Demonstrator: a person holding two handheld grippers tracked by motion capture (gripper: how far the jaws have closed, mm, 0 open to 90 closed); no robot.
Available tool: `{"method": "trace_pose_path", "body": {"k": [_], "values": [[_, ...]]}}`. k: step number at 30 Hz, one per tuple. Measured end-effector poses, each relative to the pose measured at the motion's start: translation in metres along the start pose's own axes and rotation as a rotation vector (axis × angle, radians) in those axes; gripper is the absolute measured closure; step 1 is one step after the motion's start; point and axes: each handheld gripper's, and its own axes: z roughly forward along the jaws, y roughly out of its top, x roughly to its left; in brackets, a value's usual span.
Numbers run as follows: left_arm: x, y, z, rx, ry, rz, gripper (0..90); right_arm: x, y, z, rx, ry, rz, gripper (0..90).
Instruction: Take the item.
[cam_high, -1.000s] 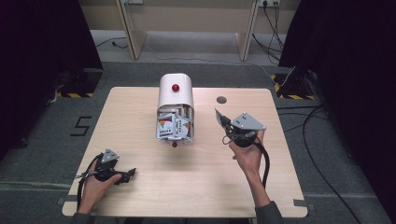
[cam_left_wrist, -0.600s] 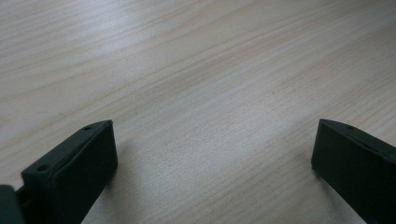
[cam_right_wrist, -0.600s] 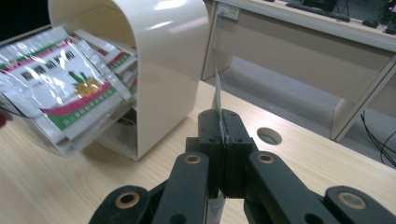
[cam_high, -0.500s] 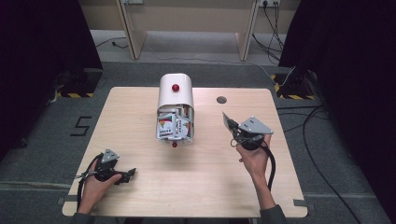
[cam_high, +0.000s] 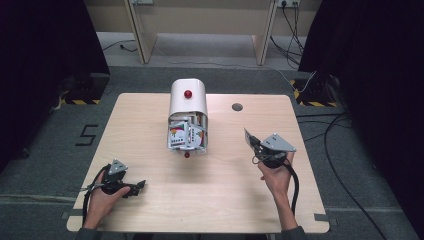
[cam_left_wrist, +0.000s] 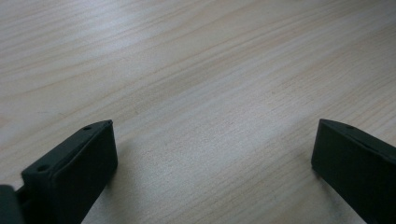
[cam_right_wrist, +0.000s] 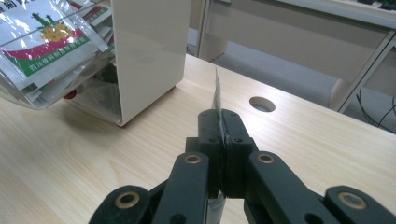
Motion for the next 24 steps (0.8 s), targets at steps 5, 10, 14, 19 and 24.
{"method": "trace_pose_path", "body": {"k": [5, 10, 14, 19, 24], "values": [[0.000, 0.000, 0.000, -0.002, 0.000, -0.001, 0.0, 0.001, -0.010, 0.006, 0.004, 0.005, 0.016, 89.1], [0.000, 0.000, 0.000, 0.000, 0.000, 0.000, 0.0, 0.002, -0.017, 0.009, 0.032, -0.004, -0.010, 89.1], [0.000, 0.000, 0.000, 0.000, 0.000, 0.000, 0.0, -0.002, -0.019, 0.010, 0.036, -0.023, -0.011, 89.1], [0.000, 0.000, 0.000, 0.001, -0.001, 0.003, 0.0, -0.009, -0.024, 0.017, 0.048, -0.038, -0.004, 89.1], [0.000, 0.000, 0.000, 0.001, -0.002, 0.003, 0.0, -0.016, -0.030, 0.024, 0.067, -0.052, 0.002, 89.1]]}}
